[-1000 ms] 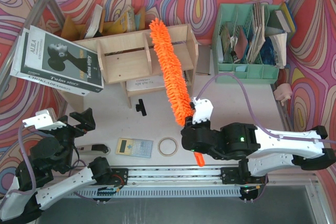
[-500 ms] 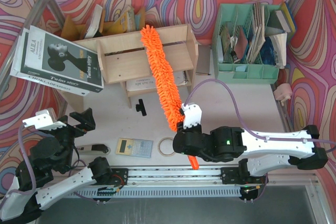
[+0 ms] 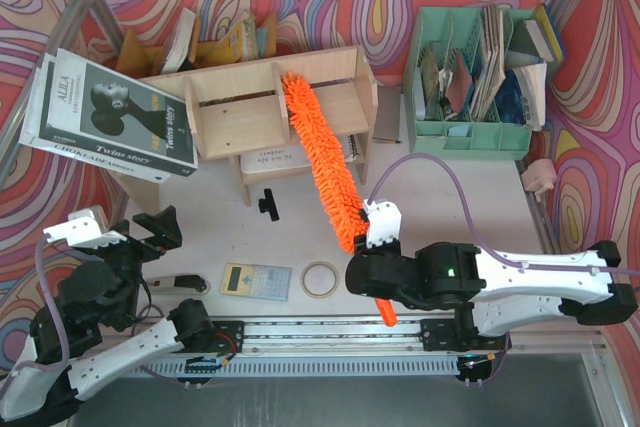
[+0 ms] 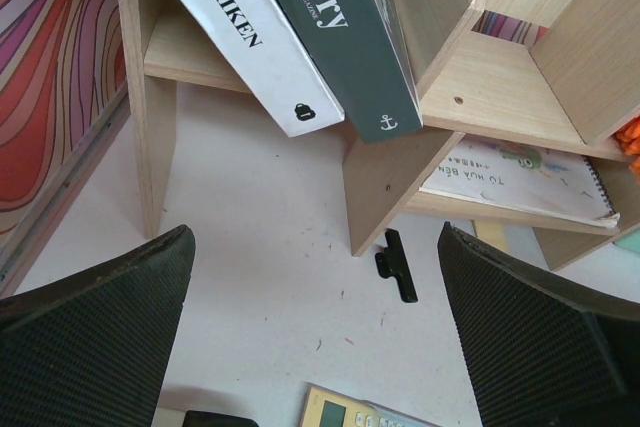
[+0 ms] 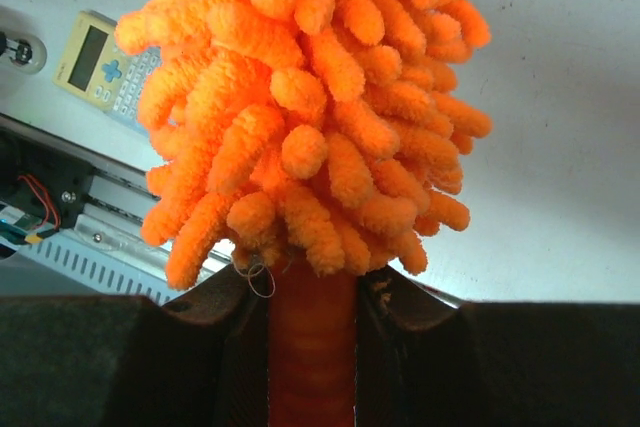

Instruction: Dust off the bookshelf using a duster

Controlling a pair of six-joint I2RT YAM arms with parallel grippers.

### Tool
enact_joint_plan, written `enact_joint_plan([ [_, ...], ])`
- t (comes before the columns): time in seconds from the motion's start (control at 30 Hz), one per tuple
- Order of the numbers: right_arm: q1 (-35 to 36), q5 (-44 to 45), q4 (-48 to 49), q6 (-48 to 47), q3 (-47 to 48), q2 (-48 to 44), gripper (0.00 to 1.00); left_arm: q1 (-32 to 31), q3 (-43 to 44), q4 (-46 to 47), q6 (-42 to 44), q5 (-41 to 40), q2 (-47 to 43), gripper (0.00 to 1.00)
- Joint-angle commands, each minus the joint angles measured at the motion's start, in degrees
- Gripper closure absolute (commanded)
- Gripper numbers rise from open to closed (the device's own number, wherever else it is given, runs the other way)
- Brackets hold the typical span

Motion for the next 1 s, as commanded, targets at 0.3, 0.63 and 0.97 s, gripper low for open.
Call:
enact_joint_plan([
  [0.3,-0.19,7.85,8.42,-16.11,12.94,-2.22,1.0,-0.18,-0.33,-1.27,-1.31,-0.93,-1.56,0.01],
  [0.63,-0.22,7.25,17.28,-24.64,17.23,3.04,1.0,-0.18,-0.4,-1.32,-1.57,-1.12,-1.58,0.02],
  [0.97,-6.9,-5.77,20.12,-29.08,34.24,20.08,1.0,-0.18,-0.31,-1.45,-1.6,-1.02,-0.74,0.01],
])
